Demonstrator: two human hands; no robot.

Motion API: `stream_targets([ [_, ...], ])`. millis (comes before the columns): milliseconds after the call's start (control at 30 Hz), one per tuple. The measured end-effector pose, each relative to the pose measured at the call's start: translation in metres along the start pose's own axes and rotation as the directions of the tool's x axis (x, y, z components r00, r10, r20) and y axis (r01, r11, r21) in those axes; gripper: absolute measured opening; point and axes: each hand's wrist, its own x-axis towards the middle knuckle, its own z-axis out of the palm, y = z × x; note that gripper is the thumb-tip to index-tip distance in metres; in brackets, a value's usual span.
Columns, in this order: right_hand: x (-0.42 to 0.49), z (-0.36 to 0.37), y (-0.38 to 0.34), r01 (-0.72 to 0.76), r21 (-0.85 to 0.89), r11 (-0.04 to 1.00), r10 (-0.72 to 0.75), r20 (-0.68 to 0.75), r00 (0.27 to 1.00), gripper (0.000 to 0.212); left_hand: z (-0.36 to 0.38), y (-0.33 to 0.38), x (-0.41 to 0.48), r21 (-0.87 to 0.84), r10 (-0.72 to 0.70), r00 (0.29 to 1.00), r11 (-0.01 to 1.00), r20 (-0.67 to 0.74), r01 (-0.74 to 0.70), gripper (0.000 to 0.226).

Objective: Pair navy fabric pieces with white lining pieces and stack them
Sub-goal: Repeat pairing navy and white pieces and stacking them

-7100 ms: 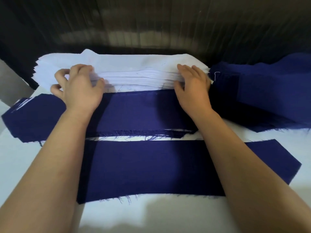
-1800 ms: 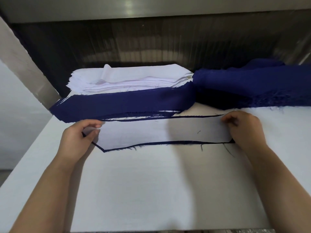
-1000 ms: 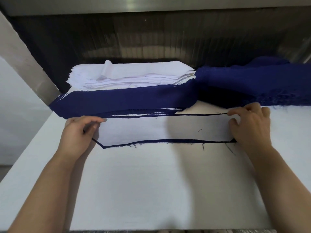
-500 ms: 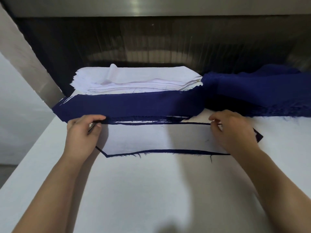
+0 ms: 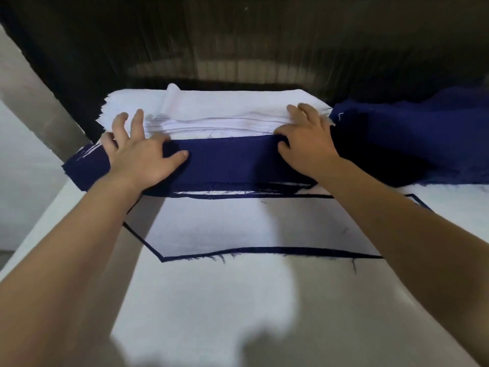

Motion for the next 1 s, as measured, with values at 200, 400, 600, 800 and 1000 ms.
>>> stream_targets([
  [200, 0.017, 0.004, 0.002, 0.012, -0.004, 1.0, -0.012, 0.084, 0.996, 0.035, 0.009, -0.005, 0.02, -0.017, -0.016, 1.0, 1.0, 0.005, 0.016, 0.064],
  [400, 0.014, -0.002, 0.004, 0.04, -0.062, 0.997, -0.036, 0.06, 0.998, 0.036, 0.014, -0.005, 0.017, -0.024, 0.018, 0.998, 1.0, -0.053, -0.019, 0.062],
  [600, 0.013, -0.008, 0.005, 0.011, -0.044, 0.999, -0.01, 0.013, 1.0, 0.029, 0.004, -0.004, 0.01, -0.05, 0.03, 0.979, 0.998, -0.202, -0.041, 0.048],
  [800, 0.008, -0.013, 0.002, -0.025, 0.014, 1.0, 0.026, -0.044, 0.999, 0.035, -0.002, -0.01, -0.003, -0.033, 0.005, 0.978, 0.999, -0.207, -0.012, 0.051],
  [1000, -0.003, -0.021, 0.003, -0.009, 0.132, 0.991, 0.038, -0.222, 0.974, 0.043, -0.003, -0.012, -0.018, -0.078, 0.032, 0.952, 0.995, -0.305, -0.058, 0.03],
])
